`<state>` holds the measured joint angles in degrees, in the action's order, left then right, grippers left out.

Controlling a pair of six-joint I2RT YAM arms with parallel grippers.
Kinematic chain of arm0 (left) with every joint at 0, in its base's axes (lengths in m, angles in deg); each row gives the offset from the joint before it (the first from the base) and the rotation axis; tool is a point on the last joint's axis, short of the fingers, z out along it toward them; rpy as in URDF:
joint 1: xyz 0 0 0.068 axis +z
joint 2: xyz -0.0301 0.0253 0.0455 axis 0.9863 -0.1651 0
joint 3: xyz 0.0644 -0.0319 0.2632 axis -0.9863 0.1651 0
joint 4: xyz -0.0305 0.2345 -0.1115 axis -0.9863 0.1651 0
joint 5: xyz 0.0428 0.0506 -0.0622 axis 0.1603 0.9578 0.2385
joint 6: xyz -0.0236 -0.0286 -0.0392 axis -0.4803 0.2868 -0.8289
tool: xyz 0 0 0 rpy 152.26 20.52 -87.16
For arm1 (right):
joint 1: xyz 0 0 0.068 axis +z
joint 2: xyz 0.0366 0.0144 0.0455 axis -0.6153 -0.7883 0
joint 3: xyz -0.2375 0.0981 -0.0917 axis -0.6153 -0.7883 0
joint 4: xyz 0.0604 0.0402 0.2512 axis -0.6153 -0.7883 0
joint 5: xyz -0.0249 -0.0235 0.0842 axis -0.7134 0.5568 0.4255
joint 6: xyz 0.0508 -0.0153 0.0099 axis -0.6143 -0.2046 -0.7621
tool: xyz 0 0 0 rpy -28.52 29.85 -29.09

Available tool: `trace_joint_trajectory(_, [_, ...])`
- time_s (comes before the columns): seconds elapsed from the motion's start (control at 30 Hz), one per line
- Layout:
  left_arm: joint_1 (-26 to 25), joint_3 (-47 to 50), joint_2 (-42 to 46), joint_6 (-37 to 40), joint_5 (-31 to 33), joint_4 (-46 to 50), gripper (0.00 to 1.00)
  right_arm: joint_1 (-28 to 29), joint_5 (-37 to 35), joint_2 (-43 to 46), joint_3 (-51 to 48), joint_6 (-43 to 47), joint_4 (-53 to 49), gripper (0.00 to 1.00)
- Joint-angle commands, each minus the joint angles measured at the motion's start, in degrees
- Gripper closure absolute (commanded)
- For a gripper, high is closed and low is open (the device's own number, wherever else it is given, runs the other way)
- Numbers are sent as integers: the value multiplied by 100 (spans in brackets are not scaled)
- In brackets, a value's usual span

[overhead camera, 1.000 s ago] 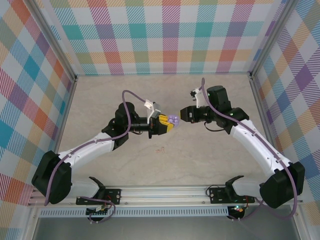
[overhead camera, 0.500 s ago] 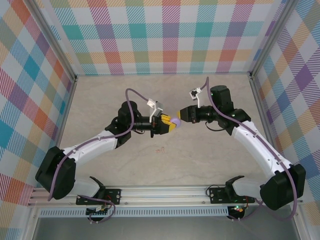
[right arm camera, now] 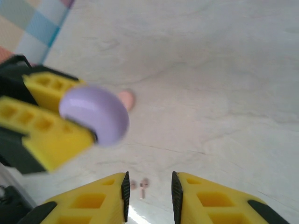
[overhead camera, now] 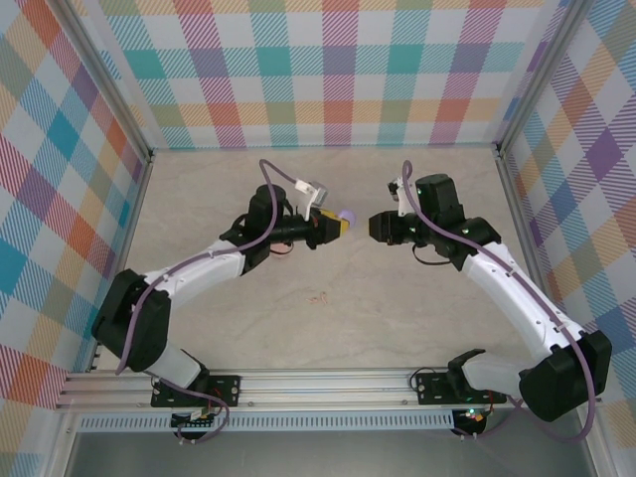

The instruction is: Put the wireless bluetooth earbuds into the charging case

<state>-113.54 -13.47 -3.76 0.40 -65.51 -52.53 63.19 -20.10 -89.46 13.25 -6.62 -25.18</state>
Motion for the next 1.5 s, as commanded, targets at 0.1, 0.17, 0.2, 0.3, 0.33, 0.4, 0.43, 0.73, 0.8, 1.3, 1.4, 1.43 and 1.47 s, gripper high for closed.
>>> trace_joint_trajectory(0.1, [367,-1852,-1461,-800,727,2383,92,3,-594,86,97,8,-350,67])
trace_joint_trajectory(0.17, [452,-2556,-2022,-845,645,3042,91,1,-610,109,47,-4,-332,67])
trace_joint_trajectory(0.2, [482,-2853,-2279,-846,616,3177,92,1,-613,112,46,2,-338,66])
trace_joint_trajectory(0.3, [516,-3459,-2776,-820,780,3579,92,1,-563,86,42,-4,-381,66])
trace_joint_trajectory(0.33, [535,-3601,-2966,-819,803,3664,92,6,-546,84,31,-14,-378,66])
trace_joint_trajectory(0.4, [604,-4096,-3392,-828,793,3954,92,2,-500,83,4,-48,-380,65])
trace_joint_trajectory(0.43, [634,-4313,-3574,-834,775,4061,92,1,-480,83,-5,-63,-378,65])
trace_joint_trajectory(0.73, [840,-5729,-4759,-868,693,4635,91,2,-375,103,-33,-125,-387,65])
trace_joint_trajectory(0.8, [893,-5875,-4924,-906,645,4631,91,1,-358,103,-24,-137,-399,65])
trace_joint_trajectory(1.3, [957,-6582,-5572,-898,836,5073,61,6,-366,155,-7,-164,-509,64])
trace_joint_trajectory(1.4, [957,-6809,-5538,-641,1161,5381,42,3,-399,173,-13,-138,-534,63])
trace_joint_trajectory(1.43, [957,-6870,-5506,-544,1279,5490,39,2,-401,173,-16,-133,-541,63])
trace_joint_trajectory(1.47, [957,-6918,-5431,-432,1432,5596,36,1,-414,173,-21,-136,-548,63])
